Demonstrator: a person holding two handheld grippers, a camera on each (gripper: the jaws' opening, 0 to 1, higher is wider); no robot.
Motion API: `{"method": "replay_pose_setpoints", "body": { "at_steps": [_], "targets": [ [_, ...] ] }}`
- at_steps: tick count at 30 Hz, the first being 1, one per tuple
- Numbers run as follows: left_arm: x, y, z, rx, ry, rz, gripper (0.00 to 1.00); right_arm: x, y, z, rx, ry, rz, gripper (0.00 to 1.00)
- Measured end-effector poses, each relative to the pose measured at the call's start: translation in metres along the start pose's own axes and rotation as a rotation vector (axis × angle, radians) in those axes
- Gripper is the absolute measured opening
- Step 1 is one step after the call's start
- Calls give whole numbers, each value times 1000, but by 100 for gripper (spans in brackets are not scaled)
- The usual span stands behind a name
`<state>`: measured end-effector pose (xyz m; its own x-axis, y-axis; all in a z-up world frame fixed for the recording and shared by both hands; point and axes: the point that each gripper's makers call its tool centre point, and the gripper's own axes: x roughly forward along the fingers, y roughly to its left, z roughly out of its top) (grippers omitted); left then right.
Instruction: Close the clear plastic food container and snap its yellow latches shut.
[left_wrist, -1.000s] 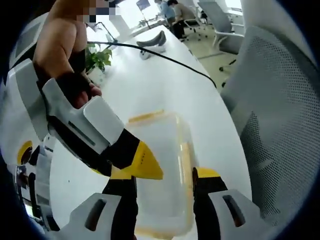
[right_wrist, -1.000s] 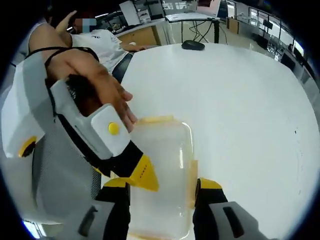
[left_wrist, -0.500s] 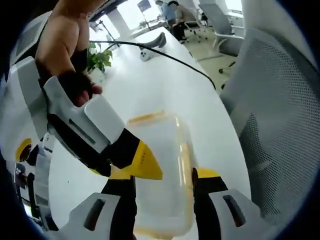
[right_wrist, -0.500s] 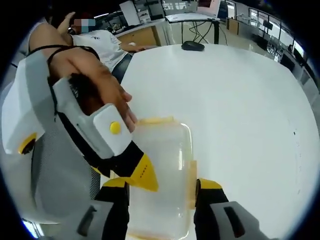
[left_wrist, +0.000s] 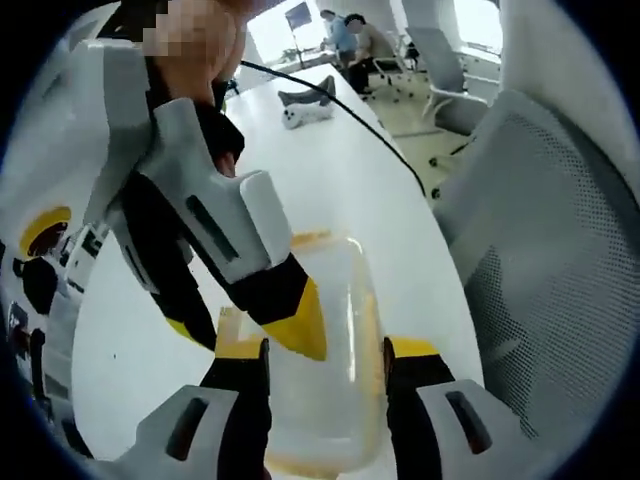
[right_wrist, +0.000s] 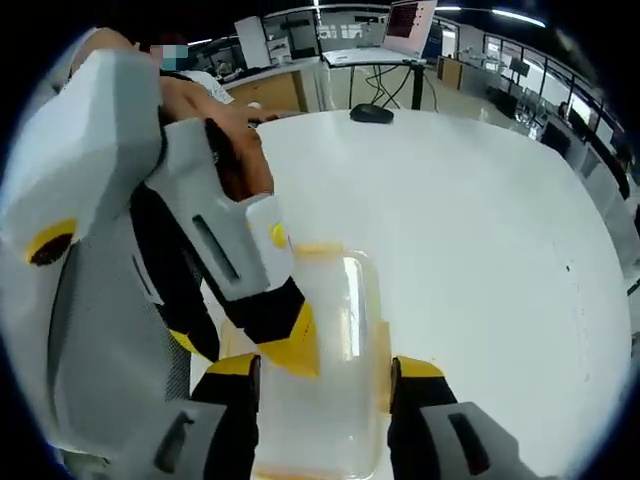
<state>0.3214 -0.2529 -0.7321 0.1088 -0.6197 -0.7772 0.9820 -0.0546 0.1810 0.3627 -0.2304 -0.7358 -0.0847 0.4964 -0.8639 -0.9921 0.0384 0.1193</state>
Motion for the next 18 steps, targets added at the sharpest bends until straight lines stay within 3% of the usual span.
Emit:
{"method": "replay_pose_setpoints", "body": {
  "at_steps": [2,7,10,13,18],
  "targets": [
    [-1,1,0,-6,-2,-15,47,-1,0,0,-6,-13,-14,50],
    [-4,3,2,-112,-31,-55,46,-2,-1,0,14,-42,-48,50],
    [-7,5,1,-94,-25,-45,48,-4,1,-1,0,-55,-68,51],
    [-12,9,3,-129,-50,-34,48,-7,1,-5,13,-57,-78,53],
    [-19,13,5,-176,-79,-27,50,-19,4,0,43,-123,-103,55]
  ]
}}
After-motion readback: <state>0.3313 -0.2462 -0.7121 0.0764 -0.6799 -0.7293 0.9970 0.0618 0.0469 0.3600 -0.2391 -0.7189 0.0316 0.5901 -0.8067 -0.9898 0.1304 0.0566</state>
